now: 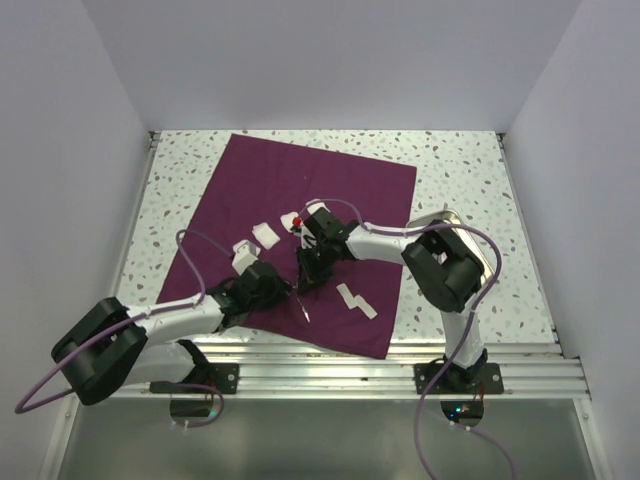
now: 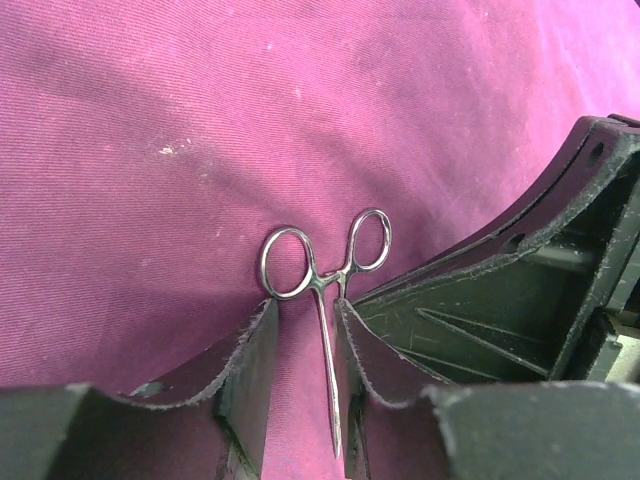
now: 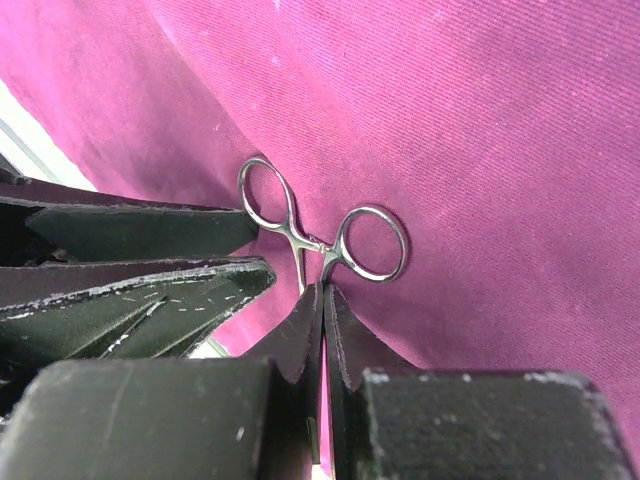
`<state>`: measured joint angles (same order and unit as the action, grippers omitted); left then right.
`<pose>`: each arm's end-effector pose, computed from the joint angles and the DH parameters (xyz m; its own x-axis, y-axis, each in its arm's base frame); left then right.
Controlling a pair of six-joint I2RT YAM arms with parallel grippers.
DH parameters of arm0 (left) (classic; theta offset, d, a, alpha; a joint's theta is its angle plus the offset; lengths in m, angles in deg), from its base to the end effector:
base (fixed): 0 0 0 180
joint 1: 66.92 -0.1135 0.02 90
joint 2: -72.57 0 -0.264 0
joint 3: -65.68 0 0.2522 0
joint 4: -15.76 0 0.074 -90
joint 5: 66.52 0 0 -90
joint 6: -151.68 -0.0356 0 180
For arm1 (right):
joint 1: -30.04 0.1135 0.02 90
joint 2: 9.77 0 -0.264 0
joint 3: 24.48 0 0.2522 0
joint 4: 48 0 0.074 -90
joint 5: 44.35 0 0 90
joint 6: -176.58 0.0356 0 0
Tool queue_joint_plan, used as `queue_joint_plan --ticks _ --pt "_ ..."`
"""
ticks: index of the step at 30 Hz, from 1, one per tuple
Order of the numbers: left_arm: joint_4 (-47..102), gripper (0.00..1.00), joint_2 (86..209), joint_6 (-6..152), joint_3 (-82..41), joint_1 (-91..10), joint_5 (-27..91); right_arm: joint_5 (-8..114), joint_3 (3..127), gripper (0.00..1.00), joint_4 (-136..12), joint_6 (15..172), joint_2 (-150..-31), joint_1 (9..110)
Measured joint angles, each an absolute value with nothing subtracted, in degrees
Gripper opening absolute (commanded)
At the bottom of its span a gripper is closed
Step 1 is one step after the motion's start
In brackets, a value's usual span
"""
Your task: Prepare the surgical pack
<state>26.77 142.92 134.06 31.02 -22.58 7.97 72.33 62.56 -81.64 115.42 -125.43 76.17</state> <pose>0.1571 -0.1402 0.1362 -0.6744 -0.6250 -0.3931 -0.3319 0.7322 -0.5947 0.2691 0.3030 0.1370 -0.9179 -0.3329 -0.2160 -0.3953 0.7182 0.5726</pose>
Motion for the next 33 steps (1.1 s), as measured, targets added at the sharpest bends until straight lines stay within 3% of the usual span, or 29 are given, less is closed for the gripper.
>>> queue_joint_plan --ticks 11,13,21,33 --pt "27.7 0.33 142.2 133.9 30.9 -22.2 7.8 72.7 62.7 0.0 -81.4 115.5 -125.6 76.2" --pt "28.9 0.33 141.4 133.8 31.0 -22.1 8.3 72.6 62.7 0.04 -81.4 115.5 -125.6 76.2" --pt "40.5 0.34 137.9 134.1 28.0 -18.3 8.5 67.3 62.4 0.42 -86.1 113.5 -120.7 74.6" --pt "58.2 0.32 159.3 143.6 6.8 -12.3 8.1 52.0 57.8 0.46 -96.3 109.0 -103.6 65.2"
